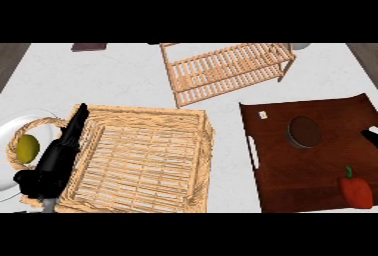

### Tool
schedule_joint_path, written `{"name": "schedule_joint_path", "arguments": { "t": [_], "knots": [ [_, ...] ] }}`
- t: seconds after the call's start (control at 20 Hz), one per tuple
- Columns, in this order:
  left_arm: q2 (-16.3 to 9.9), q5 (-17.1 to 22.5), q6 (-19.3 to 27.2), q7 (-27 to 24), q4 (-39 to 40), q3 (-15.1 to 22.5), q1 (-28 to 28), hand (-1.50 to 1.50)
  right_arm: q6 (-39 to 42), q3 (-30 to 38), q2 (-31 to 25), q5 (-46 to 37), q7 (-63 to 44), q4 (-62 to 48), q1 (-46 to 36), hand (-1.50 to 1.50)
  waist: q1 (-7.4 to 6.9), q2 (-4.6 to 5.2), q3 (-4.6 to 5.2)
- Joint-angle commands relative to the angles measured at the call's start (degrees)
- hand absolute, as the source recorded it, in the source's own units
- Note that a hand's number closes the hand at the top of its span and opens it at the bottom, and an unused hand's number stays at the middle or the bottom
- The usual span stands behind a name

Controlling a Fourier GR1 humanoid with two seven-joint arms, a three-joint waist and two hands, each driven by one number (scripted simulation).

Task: Pick the cupcake from the tray and place it in the tiered shelf

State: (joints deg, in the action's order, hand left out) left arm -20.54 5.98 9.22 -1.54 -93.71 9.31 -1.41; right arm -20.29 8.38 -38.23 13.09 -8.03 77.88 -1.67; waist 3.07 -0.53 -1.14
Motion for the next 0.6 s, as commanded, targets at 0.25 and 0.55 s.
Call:
{"name": "schedule_joint_path", "arguments": {
  "t": [0.25, 0.55],
  "knots": [
    [0.29, -0.15, -3.32, 4.47, 9.43, 2.71, -1.15, 0.0, 12.82, -1.17, -3.02, 3.76, 4.21, 6.38, 3.73, -1.5, -0.86, 0.6, 1.23],
    [-1.05, 1.28, -5.55, 4.81, 7.57, 3.23, -2.05, 0.0, 18.64, -8.65, -12.34, 0.59, -14.02, 10.28, 0.94, -1.5, -3.37, 0.96, 1.6]
  ]
}}
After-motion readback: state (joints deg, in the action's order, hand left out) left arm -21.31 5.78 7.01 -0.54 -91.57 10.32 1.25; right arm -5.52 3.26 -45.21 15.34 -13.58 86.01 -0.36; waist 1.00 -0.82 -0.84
